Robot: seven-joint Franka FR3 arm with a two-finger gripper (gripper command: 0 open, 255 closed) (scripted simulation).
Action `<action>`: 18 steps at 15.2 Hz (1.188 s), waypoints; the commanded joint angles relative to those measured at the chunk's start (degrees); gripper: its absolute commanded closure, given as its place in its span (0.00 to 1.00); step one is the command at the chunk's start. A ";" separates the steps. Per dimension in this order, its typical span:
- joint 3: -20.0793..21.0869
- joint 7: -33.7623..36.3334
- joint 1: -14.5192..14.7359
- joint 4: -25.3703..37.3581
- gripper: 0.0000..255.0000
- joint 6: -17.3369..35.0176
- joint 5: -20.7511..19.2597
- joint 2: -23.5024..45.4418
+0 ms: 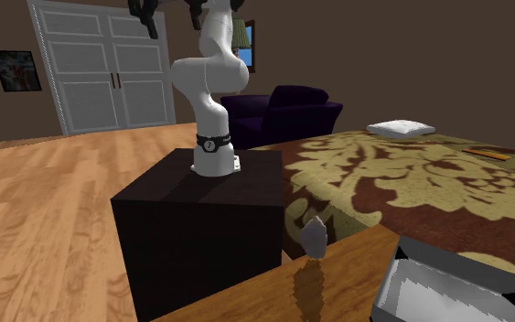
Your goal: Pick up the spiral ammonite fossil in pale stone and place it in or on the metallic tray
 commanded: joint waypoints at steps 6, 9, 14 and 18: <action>5.93 4.41 1.79 -7.91 0.00 9.61 2.64 -1.11; 9.71 7.13 3.11 -11.72 0.00 15.77 4.29 -0.41; 16.46 11.90 5.22 -16.30 0.00 26.82 6.84 3.44; 22.30 16.18 6.24 -18.19 0.00 36.28 8.05 9.06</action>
